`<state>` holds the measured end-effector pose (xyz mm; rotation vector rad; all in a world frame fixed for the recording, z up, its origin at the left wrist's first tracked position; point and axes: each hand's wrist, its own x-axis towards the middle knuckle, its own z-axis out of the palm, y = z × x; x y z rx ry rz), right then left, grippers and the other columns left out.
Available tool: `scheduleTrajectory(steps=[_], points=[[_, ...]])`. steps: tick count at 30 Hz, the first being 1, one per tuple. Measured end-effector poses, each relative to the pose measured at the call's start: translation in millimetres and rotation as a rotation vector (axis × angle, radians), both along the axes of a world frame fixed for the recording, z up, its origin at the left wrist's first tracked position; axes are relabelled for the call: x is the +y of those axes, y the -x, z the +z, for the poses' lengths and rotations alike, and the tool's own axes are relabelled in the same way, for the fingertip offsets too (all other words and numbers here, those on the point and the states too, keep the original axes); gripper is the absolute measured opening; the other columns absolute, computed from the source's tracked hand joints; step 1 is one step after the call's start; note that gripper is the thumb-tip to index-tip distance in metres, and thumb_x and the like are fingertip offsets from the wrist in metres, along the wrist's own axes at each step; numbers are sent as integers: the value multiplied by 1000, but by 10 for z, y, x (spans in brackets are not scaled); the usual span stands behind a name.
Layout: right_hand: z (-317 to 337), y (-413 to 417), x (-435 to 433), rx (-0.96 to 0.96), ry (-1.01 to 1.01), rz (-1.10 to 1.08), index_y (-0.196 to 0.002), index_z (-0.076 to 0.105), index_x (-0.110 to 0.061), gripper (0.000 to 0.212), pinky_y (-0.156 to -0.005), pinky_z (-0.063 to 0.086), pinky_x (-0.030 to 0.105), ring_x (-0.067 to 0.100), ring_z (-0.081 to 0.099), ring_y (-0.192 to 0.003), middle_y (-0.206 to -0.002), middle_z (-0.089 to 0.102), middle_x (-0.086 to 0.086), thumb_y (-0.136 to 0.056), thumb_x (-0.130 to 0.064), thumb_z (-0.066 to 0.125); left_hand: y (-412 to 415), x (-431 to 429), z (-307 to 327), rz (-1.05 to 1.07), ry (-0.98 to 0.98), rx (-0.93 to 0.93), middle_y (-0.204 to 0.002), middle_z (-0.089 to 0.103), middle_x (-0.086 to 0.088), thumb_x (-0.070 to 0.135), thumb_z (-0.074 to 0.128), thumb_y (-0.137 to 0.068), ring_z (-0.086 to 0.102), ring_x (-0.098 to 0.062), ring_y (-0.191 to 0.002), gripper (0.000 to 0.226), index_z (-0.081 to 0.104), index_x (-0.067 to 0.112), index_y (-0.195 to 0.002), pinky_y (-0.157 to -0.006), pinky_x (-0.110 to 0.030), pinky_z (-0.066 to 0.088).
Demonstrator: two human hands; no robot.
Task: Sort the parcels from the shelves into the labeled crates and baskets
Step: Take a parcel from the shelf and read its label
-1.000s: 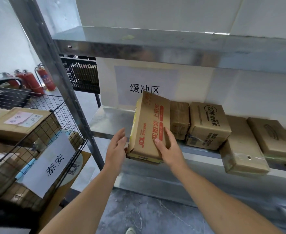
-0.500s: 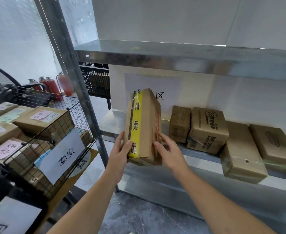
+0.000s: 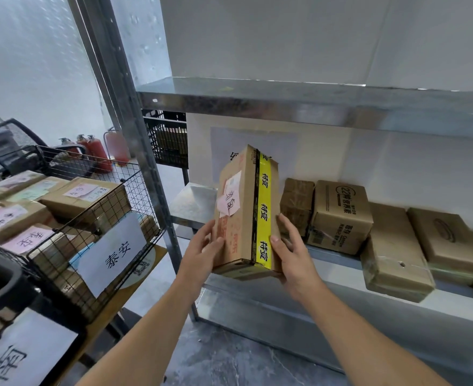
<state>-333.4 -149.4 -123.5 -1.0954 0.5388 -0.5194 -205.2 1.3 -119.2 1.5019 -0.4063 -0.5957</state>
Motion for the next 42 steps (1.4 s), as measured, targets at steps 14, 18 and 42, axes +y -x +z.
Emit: scheduleTrajectory(steps=[14,18,42], points=[[7,34,20,214,269,99,-141,52,-48,45,-110,47,51,12,50,-132,-143,48,-11,-96,-46,58,155,259,-99,89,-99,-174,-120,58,23,26,66,-93,59,-4,-107,54,42,46,-137,-94,-39,54],[79,-4,142,144,318,203,-130,39,-65,59,-100,54,44,12,61,-121,-139,57,-10,-79,-56,67,151,322,-101,134,-172,-343,-124,54,23,33,67,-92,57,-6,-112,58,38,46,-140,-93,-35,55],[413,-910,1232,-68,386,342,-126,41,-58,60,-85,63,43,18,68,-109,-124,62,-8,-87,-33,78,-96,1767,412,524,-340,-746,-139,47,10,49,49,-94,50,-13,-125,54,38,32,-144,-99,-45,49]])
